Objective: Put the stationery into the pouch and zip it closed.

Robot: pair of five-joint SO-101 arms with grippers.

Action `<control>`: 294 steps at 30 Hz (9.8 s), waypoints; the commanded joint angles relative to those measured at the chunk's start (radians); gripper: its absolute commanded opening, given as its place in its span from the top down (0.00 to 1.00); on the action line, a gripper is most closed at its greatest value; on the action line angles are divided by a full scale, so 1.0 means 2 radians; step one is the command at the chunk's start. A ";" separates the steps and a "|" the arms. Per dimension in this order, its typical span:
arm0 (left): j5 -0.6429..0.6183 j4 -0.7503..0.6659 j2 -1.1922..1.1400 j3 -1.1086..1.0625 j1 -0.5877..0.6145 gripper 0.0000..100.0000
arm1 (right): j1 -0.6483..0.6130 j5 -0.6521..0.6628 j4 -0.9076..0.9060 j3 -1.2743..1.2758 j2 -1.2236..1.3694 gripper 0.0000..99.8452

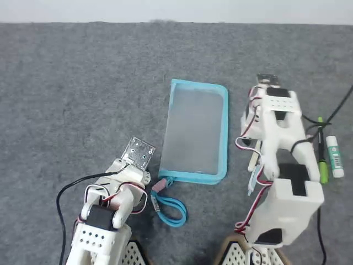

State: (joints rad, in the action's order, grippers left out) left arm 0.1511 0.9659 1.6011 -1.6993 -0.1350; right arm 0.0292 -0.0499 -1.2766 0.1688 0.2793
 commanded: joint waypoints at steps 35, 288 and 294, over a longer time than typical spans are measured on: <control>0.003 0.002 0.002 0.004 -0.002 0.98 | 0.104 0.189 -0.124 -0.153 -0.089 0.99; 0.002 0.002 0.002 0.004 -0.004 0.98 | -0.197 0.210 0.190 0.232 -0.175 0.86; 0.002 0.002 0.002 0.004 -0.004 0.98 | -0.145 0.209 0.184 0.121 -0.063 0.86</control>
State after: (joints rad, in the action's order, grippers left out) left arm 0.1511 0.9659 1.6011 -1.6993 -0.1350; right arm -0.3222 0.3613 -0.9160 0.5324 0.0706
